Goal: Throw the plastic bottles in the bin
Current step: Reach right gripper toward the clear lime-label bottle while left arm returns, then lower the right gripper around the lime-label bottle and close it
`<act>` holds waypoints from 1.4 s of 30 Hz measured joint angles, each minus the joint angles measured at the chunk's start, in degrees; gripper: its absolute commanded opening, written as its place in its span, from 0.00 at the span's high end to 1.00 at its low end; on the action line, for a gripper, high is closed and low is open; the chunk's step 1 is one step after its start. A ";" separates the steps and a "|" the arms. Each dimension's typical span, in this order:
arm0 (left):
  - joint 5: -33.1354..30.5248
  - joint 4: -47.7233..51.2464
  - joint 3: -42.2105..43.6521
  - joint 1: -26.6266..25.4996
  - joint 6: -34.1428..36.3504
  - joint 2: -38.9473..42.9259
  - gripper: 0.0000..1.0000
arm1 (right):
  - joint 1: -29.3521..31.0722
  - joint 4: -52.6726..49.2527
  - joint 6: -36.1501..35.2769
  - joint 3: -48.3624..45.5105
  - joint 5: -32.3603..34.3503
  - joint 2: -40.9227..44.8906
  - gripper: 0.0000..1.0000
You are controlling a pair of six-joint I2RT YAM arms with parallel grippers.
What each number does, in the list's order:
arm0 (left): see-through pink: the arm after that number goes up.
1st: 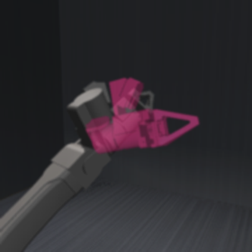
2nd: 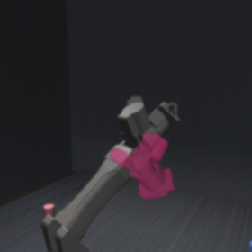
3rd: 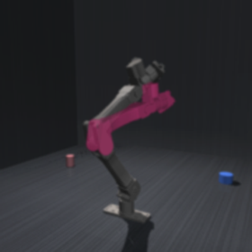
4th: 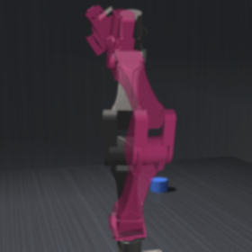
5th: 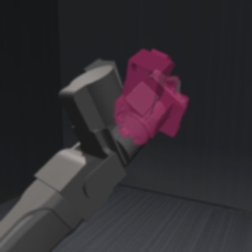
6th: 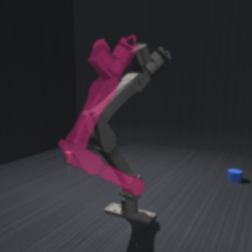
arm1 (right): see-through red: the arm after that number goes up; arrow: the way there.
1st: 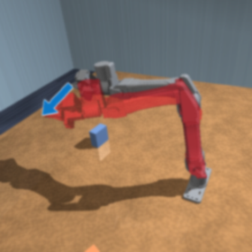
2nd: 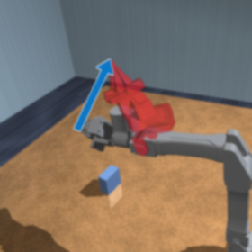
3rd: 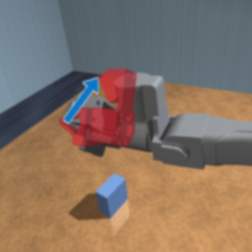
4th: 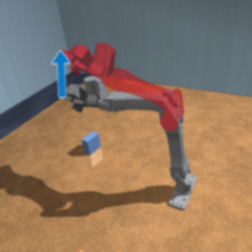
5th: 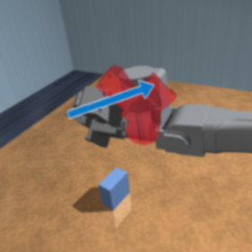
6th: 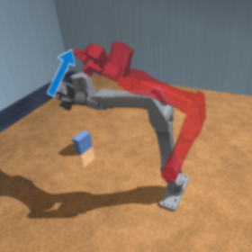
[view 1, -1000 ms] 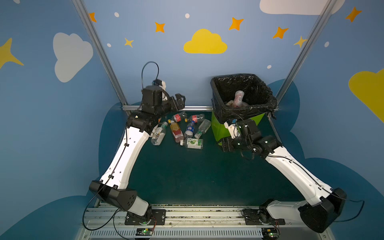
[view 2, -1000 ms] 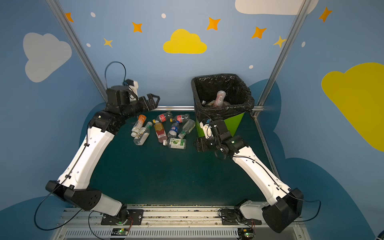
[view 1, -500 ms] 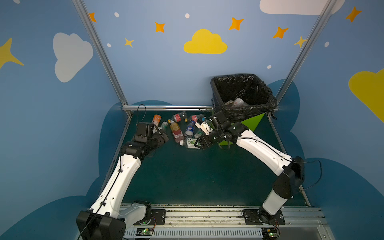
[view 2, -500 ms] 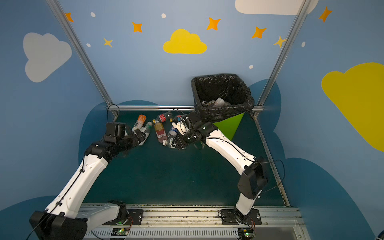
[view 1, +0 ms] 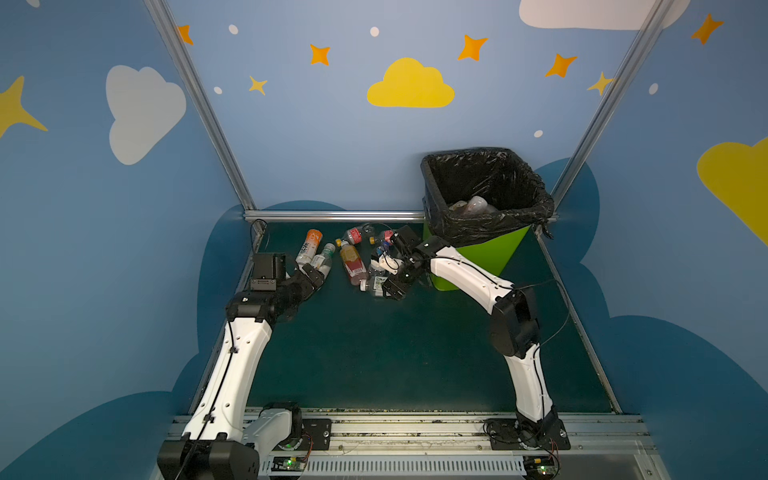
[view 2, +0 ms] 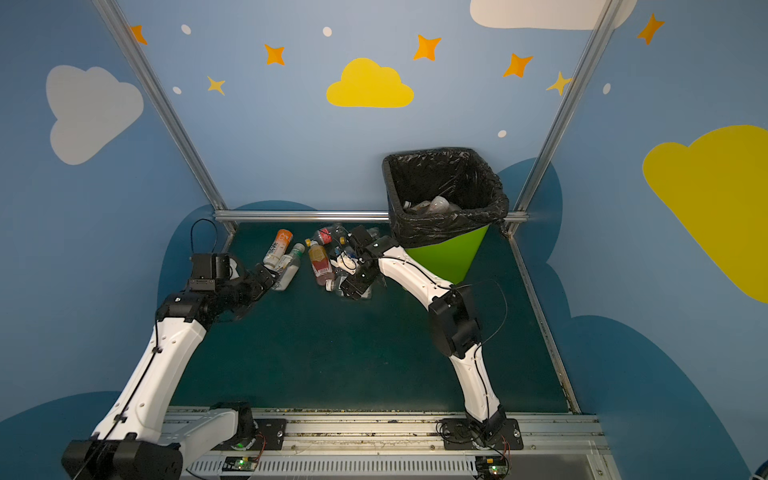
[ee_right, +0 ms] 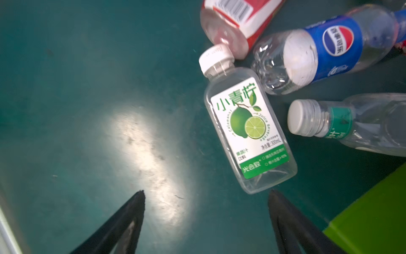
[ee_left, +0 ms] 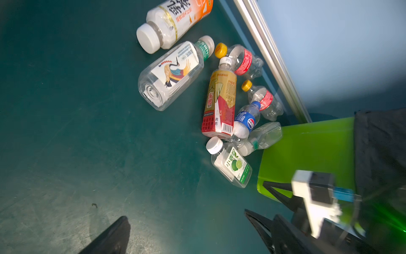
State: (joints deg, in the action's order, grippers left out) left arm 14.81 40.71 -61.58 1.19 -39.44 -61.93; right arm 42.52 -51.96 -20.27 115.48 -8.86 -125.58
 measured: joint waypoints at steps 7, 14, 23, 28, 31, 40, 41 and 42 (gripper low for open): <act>2.08 0.31 0.00 2.58 0.17 0.68 0.00 | -0.22 -1.01 -3.48 3.21 2.38 -3.02 0.09; 3.43 0.37 -0.33 3.52 0.22 -0.15 0.00 | -0.79 -1.79 -4.35 10.73 2.38 -9.11 0.09; 4.24 1.16 -3.26 5.18 1.36 -1.79 0.00 | -1.49 -1.66 -4.20 13.51 2.47 -14.10 0.08; 4.70 2.32 -4.15 6.88 1.99 -1.95 0.00 | -1.62 -0.63 -4.13 15.58 2.69 -16.28 0.08; 5.33 2.58 -4.63 7.89 2.38 -2.49 0.00 | -1.84 -0.28 -4.04 15.82 2.49 -16.90 0.08; 6.93 2.82 -5.86 9.57 2.95 -4.85 0.00 | -1.95 -0.35 -3.96 15.82 0.83 -17.40 0.10; 7.08 2.84 -5.90 9.68 2.99 -5.05 0.00 | -1.92 -0.37 -3.93 15.82 0.68 -17.40 0.10; 7.23 2.82 -5.95 9.77 3.04 -5.27 0.00 | -1.86 -0.42 -3.91 15.82 0.52 -17.40 0.11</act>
State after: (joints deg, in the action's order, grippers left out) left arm 22.04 43.53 -67.53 10.96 -36.40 -67.20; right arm 40.66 -52.38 -24.18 131.31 -8.34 -142.98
